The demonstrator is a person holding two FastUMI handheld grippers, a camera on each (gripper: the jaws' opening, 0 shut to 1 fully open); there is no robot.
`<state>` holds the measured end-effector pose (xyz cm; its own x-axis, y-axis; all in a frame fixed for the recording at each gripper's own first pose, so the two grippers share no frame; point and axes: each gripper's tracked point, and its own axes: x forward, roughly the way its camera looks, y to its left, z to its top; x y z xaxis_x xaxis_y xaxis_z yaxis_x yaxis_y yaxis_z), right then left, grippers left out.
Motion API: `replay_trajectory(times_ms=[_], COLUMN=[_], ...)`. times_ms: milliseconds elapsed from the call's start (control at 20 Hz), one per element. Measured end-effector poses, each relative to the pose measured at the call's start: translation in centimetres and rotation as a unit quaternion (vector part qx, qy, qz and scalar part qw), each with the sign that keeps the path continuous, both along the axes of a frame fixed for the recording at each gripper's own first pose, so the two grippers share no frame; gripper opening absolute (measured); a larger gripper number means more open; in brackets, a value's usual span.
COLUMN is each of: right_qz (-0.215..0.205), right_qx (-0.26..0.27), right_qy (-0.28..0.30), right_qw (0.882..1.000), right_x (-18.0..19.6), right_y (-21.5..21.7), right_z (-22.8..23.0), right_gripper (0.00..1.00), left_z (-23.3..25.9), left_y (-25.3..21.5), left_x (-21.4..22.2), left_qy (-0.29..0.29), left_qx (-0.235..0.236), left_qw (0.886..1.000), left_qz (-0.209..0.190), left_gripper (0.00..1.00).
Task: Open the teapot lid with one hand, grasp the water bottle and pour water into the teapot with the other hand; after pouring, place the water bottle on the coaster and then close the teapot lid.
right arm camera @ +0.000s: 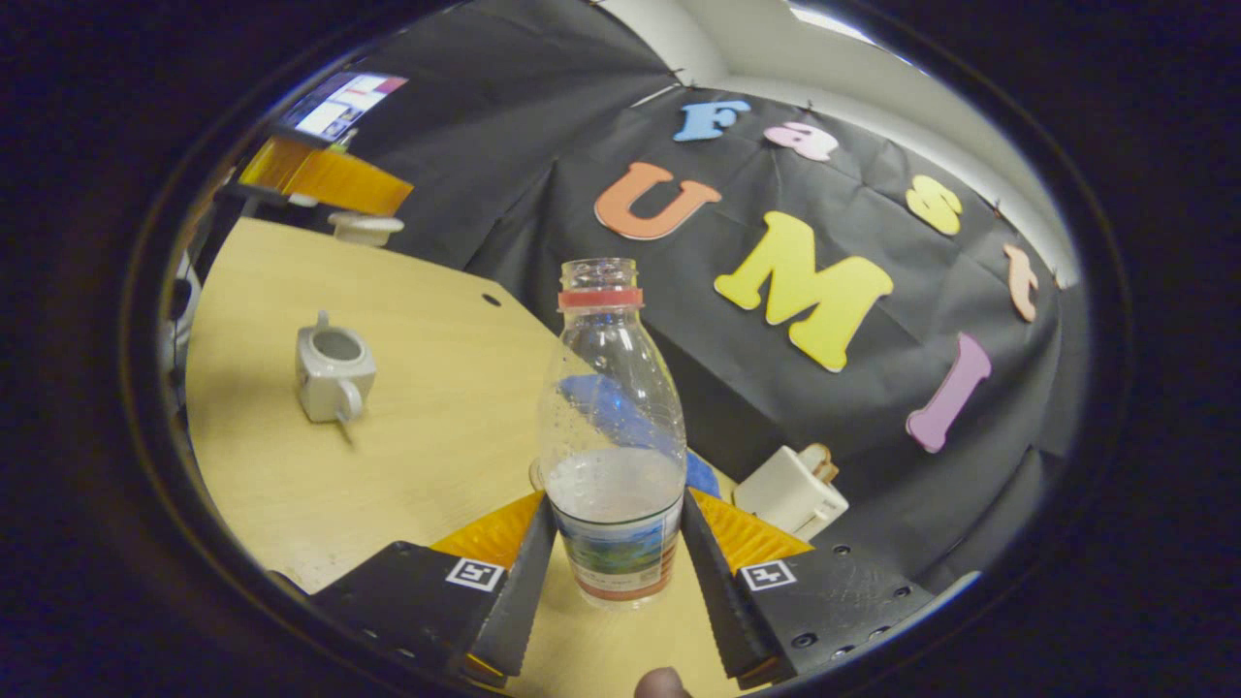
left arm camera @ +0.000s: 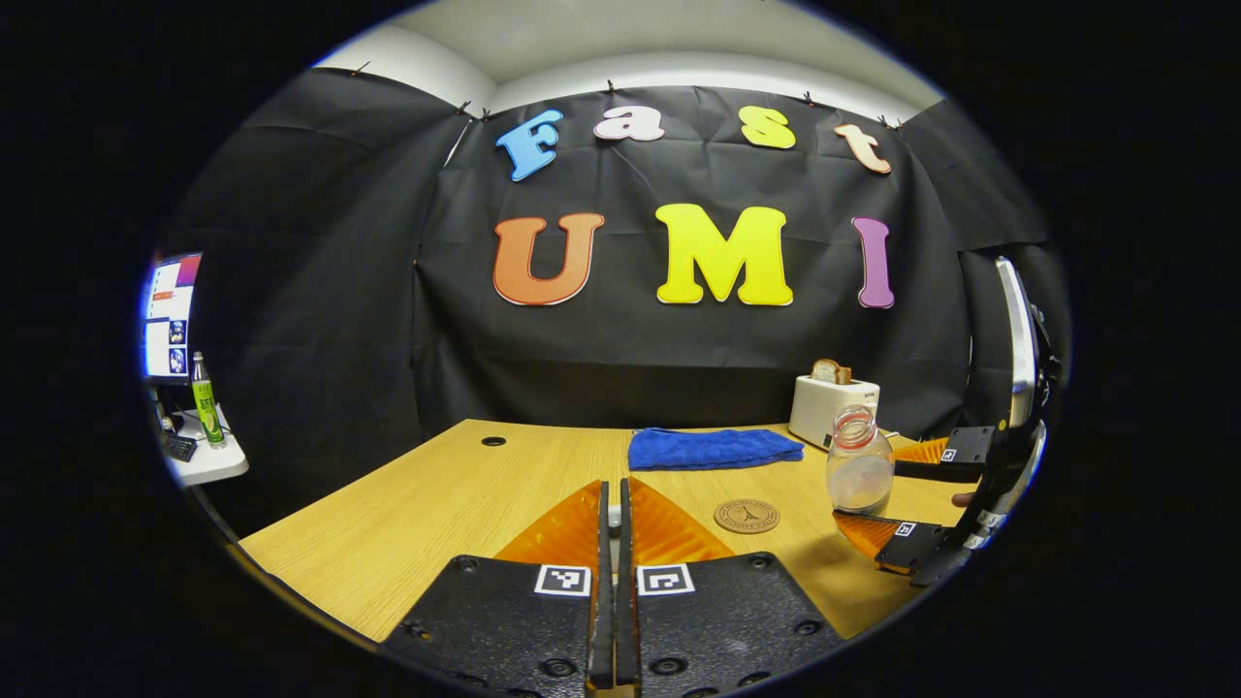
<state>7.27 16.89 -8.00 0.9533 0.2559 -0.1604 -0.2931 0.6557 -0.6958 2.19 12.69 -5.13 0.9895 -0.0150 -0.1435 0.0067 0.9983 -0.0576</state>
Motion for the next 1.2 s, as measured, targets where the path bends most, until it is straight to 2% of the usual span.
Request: replay_trajectory(times_ms=[100, 250, 350, 650, 900, 1200], right_qz=[0.007, 0.025, 0.033, 0.072, 0.083, 0.106], right_qx=[-0.049, -0.093, -0.126, -0.241, -0.306, -0.371], right_qy=[-0.02, -0.027, -0.035, -0.11, -0.147, -0.19], right_qw=[0.999, 0.995, 0.991, 0.962, 0.937, 0.903], right_x=[0.3, 0.4, 0.6, 0.9, 1.9, 1.3], right_y=[0.6, 2.0, 3.0, 6.6, 7.7, 9.0], right_z=[-0.2, -1.2, -1.5, -1.0, -1.1, -0.8], right_gripper=[0.73, 0.73, 0.74, 0.73, 0.73, 0.74], left_z=[-0.1, -0.1, -0.2, 0.5, 0.7, 0.7], left_y=[0.3, 1.2, 2.5, 4.1, 4.3, 4.7], left_x=[0.1, 0.1, -0.2, -0.8, -1.0, -1.1], left_qy=[-0.001, -0.002, 0.0, -0.009, -0.011, -0.01], left_qx=[-0.002, -0.018, -0.023, -0.015, 0.002, -0.005], left_qw=[1.0, 1.0, 1.0, 1.0, 1.0, 1.0], left_qz=[-0.008, -0.022, -0.017, -0.011, -0.016, -0.013], left_gripper=[0.04, 0.04, 0.04, 0.04, 0.04, 0.03])
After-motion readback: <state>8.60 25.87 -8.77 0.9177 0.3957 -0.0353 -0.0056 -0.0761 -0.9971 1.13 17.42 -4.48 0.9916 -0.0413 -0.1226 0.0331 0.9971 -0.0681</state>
